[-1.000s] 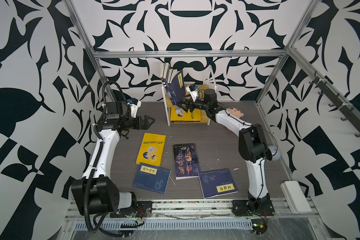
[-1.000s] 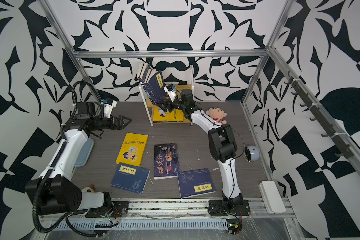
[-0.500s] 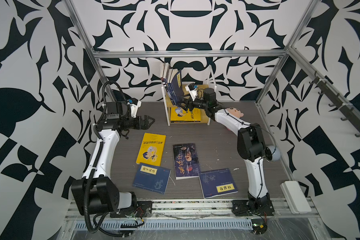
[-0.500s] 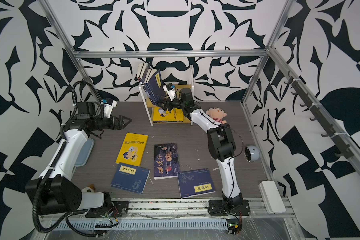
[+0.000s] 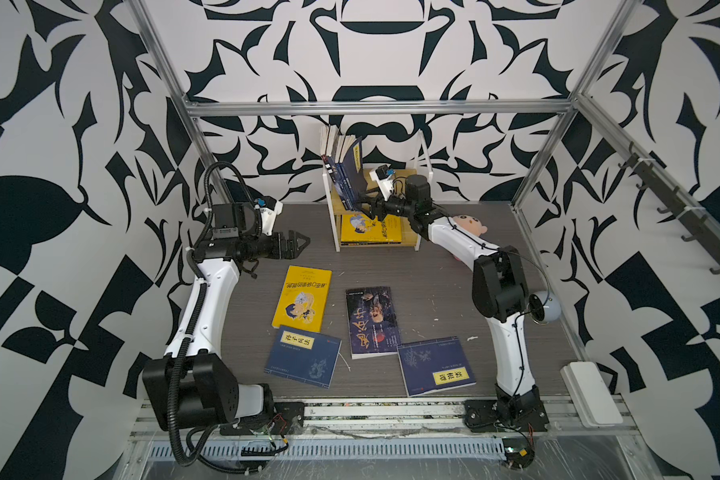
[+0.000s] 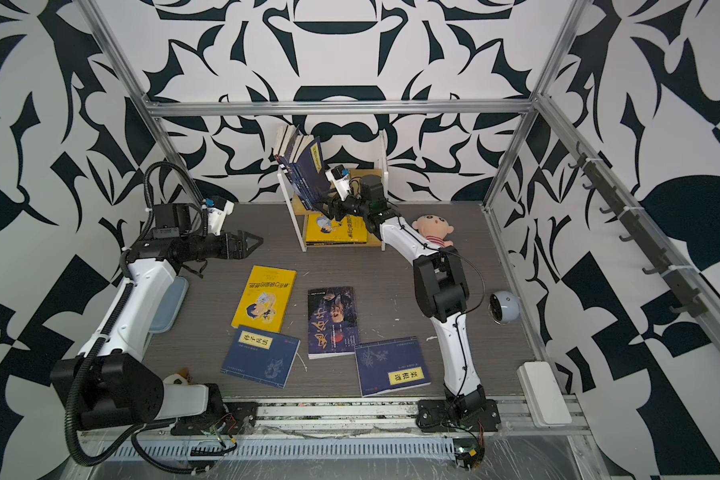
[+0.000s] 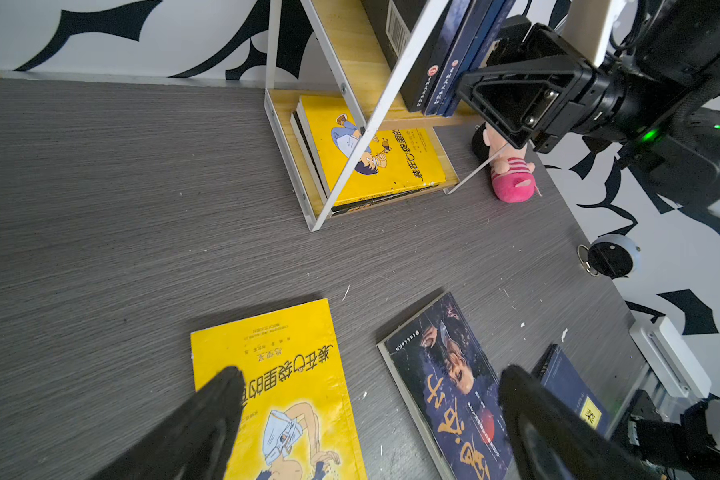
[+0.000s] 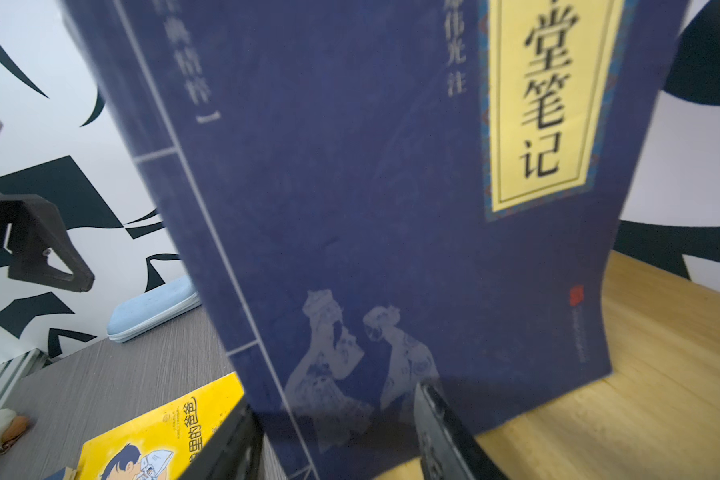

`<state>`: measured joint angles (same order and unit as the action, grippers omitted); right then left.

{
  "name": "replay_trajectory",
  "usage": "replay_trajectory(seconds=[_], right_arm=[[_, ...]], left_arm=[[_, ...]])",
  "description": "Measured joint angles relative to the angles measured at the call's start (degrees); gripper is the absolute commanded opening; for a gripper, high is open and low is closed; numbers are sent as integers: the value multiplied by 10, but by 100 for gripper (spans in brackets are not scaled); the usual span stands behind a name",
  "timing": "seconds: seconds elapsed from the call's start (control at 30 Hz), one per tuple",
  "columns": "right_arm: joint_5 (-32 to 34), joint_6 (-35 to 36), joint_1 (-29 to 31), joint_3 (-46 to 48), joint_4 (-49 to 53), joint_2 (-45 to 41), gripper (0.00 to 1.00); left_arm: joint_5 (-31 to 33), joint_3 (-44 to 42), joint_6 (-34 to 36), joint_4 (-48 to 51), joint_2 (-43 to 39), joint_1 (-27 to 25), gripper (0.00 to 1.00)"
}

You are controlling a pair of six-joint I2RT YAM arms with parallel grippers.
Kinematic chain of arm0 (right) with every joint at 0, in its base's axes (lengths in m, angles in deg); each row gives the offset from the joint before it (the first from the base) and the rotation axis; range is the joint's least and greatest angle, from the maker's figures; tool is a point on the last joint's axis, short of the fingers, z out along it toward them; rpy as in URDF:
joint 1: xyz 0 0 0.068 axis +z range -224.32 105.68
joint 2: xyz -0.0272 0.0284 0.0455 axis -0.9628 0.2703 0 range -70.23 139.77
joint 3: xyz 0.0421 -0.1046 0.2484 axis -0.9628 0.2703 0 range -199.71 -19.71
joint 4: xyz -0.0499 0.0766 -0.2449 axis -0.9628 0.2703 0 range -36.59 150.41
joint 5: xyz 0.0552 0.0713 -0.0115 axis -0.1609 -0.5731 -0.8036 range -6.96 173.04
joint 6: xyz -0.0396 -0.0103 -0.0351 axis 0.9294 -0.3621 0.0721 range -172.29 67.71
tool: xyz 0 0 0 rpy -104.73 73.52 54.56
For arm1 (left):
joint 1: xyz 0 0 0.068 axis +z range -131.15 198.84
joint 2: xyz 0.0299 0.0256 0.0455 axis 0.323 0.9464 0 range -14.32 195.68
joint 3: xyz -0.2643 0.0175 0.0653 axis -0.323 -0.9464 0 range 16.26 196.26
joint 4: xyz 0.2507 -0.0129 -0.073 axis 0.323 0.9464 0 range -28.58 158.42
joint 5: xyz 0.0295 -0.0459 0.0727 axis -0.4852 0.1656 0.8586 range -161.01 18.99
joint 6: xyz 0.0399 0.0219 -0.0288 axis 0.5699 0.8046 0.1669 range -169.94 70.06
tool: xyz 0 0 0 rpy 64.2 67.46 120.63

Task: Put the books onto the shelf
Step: 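Push the blue book against the standing books with the right gripper, then release the book and move both grippers to the books nearest the robot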

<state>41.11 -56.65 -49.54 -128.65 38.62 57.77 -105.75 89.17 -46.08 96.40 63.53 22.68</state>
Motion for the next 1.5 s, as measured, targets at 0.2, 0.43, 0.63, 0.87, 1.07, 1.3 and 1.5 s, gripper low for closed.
replay_trajectory(seconds=[0.2,0.43,0.63,0.87,1.07,1.3,1.5], right_arm=[[2,-1,0,0,-1,0,65],[12,1,0,86,-20,-59,73],[32,13,0,223,-16,-169,76],[63,42,2,374,-9,-313,74],[115,103,59,482,38,-438,74],[193,155,211,585,74,-548,72],[282,163,293,672,87,-623,71]], left_arm=[[0,0,0,0,0,0,99],[0,-1,0,-1,0,1,100],[3,-3,3,0,0,3,99],[0,10,80,57,3,-1,99],[-27,10,212,139,2,-26,100],[-35,-14,428,238,2,-107,99],[-12,-54,551,289,35,-203,98]])
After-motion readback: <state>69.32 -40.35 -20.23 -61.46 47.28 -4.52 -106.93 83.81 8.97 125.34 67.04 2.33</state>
